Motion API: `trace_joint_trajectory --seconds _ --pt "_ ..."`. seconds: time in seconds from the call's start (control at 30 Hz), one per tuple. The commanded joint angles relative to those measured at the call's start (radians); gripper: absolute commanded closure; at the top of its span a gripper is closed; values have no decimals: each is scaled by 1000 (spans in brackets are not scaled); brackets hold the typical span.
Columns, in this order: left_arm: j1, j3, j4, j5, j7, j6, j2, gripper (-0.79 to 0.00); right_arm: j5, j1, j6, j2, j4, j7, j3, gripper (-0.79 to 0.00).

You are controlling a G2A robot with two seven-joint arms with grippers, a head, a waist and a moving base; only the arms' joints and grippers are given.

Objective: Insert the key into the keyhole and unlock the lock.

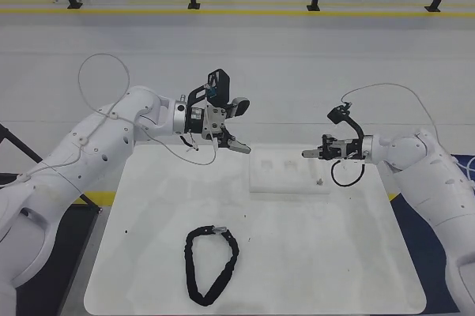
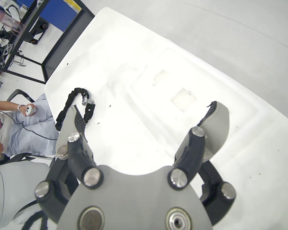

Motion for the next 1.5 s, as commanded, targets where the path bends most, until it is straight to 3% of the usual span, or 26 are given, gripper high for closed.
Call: trace_joint_trajectory --seconds 0.0,0.4,0.7,1.0,1.3,1.47 --pt "0 0 0 0 0 0 0 -785 -11 8 28 -14 39 -7 -16 -785" --pt "0 0 0 0 0 0 0 -785 -111 38 230 -84 178 -48 -90 -785" --pt "0 0 0 0 0 0 0 -785 -81 51 365 -131 251 55 -109 -785" --pt "0 0 0 0 0 0 0 -785 -144 72 483 -181 270 145 -158 -785" --pt "0 0 0 0 0 0 0 -785 -182 82 577 -229 303 157 -187 -785" --pt "0 0 0 0 0 0 0 -785 -195 85 602 -250 329 154 -194 -656"
